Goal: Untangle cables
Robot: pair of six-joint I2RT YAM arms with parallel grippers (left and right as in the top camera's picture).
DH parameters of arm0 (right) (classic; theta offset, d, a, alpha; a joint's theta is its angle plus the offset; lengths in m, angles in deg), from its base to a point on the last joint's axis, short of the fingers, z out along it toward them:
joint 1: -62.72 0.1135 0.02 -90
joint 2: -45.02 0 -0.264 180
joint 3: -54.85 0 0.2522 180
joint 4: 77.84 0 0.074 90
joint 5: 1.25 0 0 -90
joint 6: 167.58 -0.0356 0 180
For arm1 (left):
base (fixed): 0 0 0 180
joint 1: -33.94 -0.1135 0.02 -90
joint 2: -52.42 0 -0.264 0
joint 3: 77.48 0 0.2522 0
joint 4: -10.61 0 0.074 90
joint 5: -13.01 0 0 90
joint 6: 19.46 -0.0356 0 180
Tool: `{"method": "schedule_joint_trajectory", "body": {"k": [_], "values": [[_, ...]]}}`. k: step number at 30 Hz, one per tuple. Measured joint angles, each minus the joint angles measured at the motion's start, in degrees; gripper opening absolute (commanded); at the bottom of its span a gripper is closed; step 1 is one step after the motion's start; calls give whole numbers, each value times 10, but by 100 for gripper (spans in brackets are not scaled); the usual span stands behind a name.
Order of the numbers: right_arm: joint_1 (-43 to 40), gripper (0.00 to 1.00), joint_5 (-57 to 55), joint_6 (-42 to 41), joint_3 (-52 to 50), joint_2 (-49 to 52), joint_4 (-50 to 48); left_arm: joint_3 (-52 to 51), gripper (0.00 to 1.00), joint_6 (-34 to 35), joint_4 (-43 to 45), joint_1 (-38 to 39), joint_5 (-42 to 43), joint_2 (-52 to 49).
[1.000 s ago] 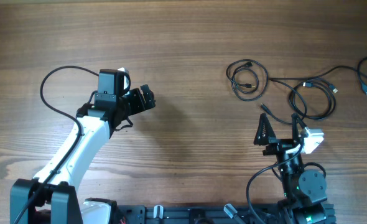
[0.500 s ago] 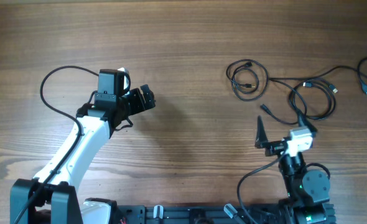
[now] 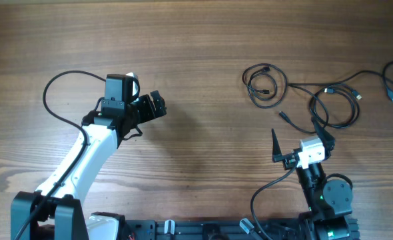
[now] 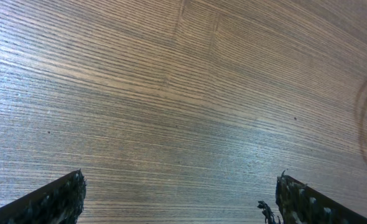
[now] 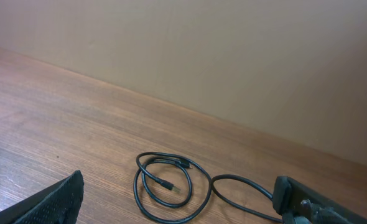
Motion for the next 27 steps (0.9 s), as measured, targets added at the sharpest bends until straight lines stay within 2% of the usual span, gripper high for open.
{"method": "schedule_joint_trajectory", "body": {"k": [12,21,27], "values": [[0,100,0,8,0,0,0,0,100,0,0,0,0,0],[0,100,-46,-79,0,0,-6,0,100,0,0,0,0,0],[0,100,-46,-94,0,0,-6,0,100,0,0,0,0,0]]}}
